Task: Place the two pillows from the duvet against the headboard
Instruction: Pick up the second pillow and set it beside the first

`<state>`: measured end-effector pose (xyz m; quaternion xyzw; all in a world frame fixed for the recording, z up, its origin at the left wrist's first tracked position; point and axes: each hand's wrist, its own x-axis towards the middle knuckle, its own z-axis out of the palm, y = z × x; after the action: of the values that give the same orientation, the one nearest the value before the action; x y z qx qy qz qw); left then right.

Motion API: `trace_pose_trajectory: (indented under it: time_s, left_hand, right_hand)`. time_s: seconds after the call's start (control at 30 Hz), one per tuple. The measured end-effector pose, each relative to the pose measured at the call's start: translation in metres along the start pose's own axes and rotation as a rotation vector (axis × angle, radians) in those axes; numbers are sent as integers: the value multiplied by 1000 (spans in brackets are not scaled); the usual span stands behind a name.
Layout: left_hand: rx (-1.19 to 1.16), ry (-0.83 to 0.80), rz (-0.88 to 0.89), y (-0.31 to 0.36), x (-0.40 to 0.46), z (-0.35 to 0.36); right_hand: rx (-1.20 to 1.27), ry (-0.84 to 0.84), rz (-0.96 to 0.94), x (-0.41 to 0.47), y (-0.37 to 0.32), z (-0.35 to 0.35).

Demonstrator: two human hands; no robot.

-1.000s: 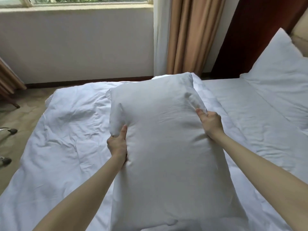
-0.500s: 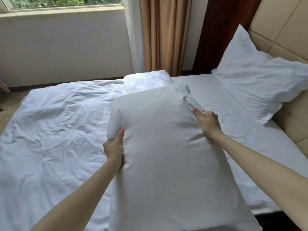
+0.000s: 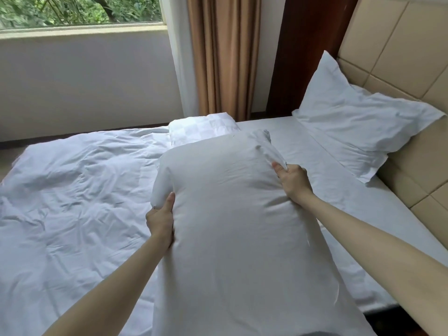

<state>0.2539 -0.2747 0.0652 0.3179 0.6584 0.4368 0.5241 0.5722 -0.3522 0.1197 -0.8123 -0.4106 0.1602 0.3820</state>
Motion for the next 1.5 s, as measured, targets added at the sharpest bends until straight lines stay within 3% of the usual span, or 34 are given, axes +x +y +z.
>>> trace_pose_trajectory:
  time_s: [0.4,0.77,1.0,1.33,1.5]
  left_hand:
    - [45,-135,-29,1,-28,69]
    - [25,-184,-124,-54,-127,265]
    - [113,-372,-229,-74,-181,389]
    - [266,-801,-321,-83,-235,535]
    - [689,-907,-302,-88,-255,598]
  right_hand:
    - [2,44,-16,34,39,-59]
    - [-75,53,-64,122,165,-217]
    - [-196,99,-144,173,231,-325]
    - [-368,238,-198,228,294,-437]
    - [-560,223,-209,248,326,-472]
